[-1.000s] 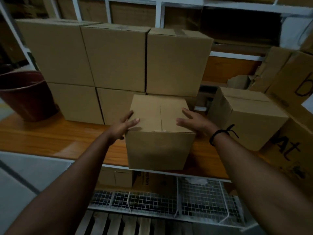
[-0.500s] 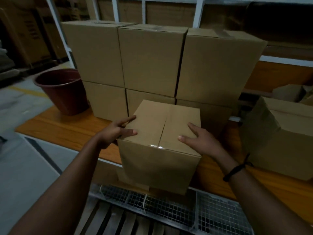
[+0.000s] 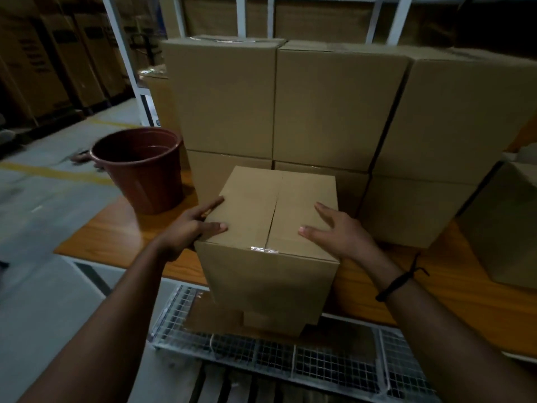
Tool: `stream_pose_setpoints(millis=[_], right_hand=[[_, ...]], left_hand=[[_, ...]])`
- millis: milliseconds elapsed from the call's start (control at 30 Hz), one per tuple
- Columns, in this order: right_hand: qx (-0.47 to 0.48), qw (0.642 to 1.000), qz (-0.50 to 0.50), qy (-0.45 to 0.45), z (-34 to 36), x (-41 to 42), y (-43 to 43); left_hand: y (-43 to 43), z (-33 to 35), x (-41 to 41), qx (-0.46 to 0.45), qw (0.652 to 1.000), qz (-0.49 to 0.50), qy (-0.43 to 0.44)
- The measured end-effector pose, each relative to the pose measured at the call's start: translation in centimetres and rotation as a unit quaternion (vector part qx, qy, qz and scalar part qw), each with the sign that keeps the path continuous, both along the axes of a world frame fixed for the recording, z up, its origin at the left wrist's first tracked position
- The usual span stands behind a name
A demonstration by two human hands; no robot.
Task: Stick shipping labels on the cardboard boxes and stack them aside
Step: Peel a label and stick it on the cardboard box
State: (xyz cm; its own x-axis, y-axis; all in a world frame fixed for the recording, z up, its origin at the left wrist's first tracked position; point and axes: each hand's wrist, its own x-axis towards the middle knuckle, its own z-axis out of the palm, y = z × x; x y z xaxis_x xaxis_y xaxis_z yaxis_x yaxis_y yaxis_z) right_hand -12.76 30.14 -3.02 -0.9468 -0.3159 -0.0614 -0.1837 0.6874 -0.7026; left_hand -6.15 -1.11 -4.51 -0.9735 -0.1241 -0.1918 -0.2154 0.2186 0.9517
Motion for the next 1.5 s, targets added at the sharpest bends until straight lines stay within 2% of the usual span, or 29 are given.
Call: stream_pose_setpoints(millis=[367,433,533,600,667,700,800,900,1100,1300,1500], right_hand=[[-0.005,0.998,-0.062,-0.019,-1.4,-0.3,-2.0],[-0.011,0.996,-0.084,0.002,-1.4,-0.2,-1.9],[-0.117,0.984,-0.102,0.083,-1.2,1.4,-1.3],[-0.158,0.973,-0.069,0.156,-1.9,3.3,-0.5],[-0.151,0.969,-0.008,0.197,-3.4,5.3,0.1],[-0.111,0.971,0.012,0.211,-4.4,6.0,0.3],[-0.005,0.97,0.009,0.243,-6.7,6.8,0.1],[-0.027,0.957,-0.042,0.284,-6.6,6.8,-0.7],[-0.021,0.958,-0.045,0.282,-3.2,6.9,-0.2],[-0.074,0.957,-0.096,0.264,0.0,5.6,-0.3],[-0.057,0.967,-0.055,0.241,-3.8,7.0,0.0]], left_hand=[[-3.6,-0.3,-2.3,-0.031,0.993,-0.113,0.021],[-3.7,-0.7,-1.6,-0.012,0.99,-0.126,0.061],[-4.2,-2.7,-0.5,-0.004,0.98,-0.112,0.163],[-4.4,-4.7,0.5,-0.039,0.969,-0.091,0.226],[-4.5,-6.3,1.4,-0.087,0.954,-0.091,0.273],[-4.3,-6.9,1.8,-0.117,0.946,-0.098,0.286],[-3.7,-8.0,1.9,-0.208,0.931,-0.087,0.286],[-3.5,-8.2,1.2,-0.252,0.918,-0.094,0.293],[-3.6,-5.4,1.9,-0.248,0.905,-0.082,0.336],[-2.6,0.4,0.7,-0.194,0.938,-0.053,0.283],[-2.1,1.4,0.1,-0.176,0.945,-0.042,0.274]])
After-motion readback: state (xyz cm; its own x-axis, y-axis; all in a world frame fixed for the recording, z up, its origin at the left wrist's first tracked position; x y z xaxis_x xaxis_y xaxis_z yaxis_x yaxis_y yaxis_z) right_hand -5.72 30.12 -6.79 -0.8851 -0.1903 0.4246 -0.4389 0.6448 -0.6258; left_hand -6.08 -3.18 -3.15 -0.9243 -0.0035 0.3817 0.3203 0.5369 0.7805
